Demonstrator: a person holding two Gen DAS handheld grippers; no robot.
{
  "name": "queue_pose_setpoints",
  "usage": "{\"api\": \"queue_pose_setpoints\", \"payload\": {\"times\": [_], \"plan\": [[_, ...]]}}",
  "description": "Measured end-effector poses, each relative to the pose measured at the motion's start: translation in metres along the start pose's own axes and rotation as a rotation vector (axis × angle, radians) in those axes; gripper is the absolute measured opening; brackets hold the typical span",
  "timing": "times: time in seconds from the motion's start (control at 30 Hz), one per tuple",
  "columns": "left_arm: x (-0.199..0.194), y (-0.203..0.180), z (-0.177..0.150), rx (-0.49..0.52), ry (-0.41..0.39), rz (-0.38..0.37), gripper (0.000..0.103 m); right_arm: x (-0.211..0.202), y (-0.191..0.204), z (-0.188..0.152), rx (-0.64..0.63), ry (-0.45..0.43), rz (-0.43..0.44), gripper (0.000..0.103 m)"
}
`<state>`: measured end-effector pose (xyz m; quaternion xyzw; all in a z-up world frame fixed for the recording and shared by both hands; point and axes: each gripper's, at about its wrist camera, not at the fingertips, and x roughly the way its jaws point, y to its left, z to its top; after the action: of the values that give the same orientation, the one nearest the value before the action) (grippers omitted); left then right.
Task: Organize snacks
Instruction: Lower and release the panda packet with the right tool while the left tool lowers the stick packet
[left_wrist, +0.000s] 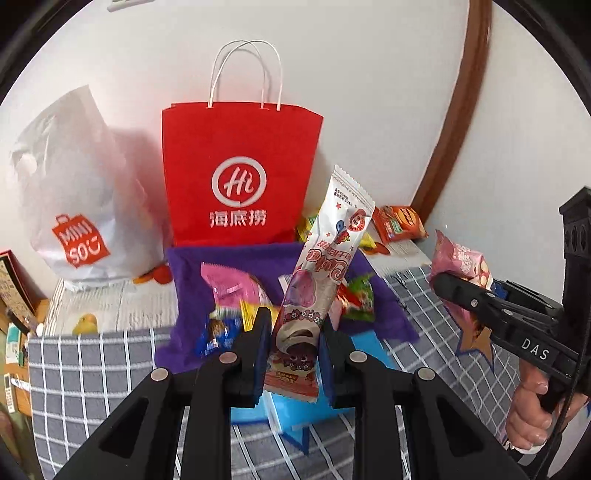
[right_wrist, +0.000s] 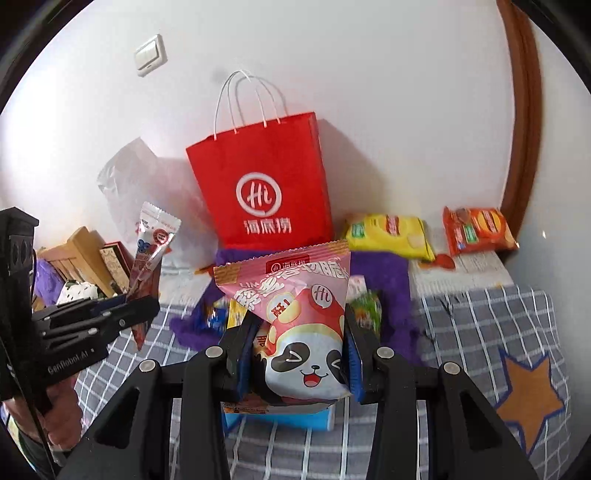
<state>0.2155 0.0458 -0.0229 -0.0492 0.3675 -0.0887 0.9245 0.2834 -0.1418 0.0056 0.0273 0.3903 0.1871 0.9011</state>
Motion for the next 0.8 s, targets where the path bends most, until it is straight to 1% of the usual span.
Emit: {"api": "queue_pose_setpoints", "payload": {"times": [0.1,0.27,0.37,0.43,0.5,0.57,0.6,0.7,0.8], "plan": [[0.012,0.002,0.018,-0.006,0.004,0.0,0.023,0.012,0.006,0.021,-0.003,-0.014,0.027,0.04],[0.031,0.007,0.042,-0.019,0.002,0.011,0.023,0.034,0.013,0.049,-0.04,-0.031,0.036,0.04],[0.044,0.014,0.052,-0.028,-0.001,-0.002,0.023,0.05,0.01,0.056,-0.039,-0.024,0.035,0.04],[0.056,0.02,0.055,-0.037,0.004,-0.016,0.023,0.066,0.005,0.056,-0.04,-0.014,0.031,0.04],[0.067,0.027,0.054,-0.059,0.013,-0.012,0.023,0.081,-0.001,0.053,-0.031,0.005,0.027,0.04],[0.078,0.032,0.049,-0.065,0.029,-0.007,0.023,0.099,-0.009,0.051,-0.016,0.044,0.024,0.04],[0.085,0.034,0.046,-0.063,0.038,-0.005,0.023,0.108,-0.012,0.05,-0.016,0.073,0.007,0.04],[0.104,0.038,0.042,-0.049,0.094,0.015,0.023,0.12,-0.022,0.046,-0.04,0.086,-0.011,0.04],[0.11,0.044,0.04,-0.058,0.106,0.012,0.023,0.127,-0.032,0.043,-0.071,0.104,-0.031,0.04]]}}
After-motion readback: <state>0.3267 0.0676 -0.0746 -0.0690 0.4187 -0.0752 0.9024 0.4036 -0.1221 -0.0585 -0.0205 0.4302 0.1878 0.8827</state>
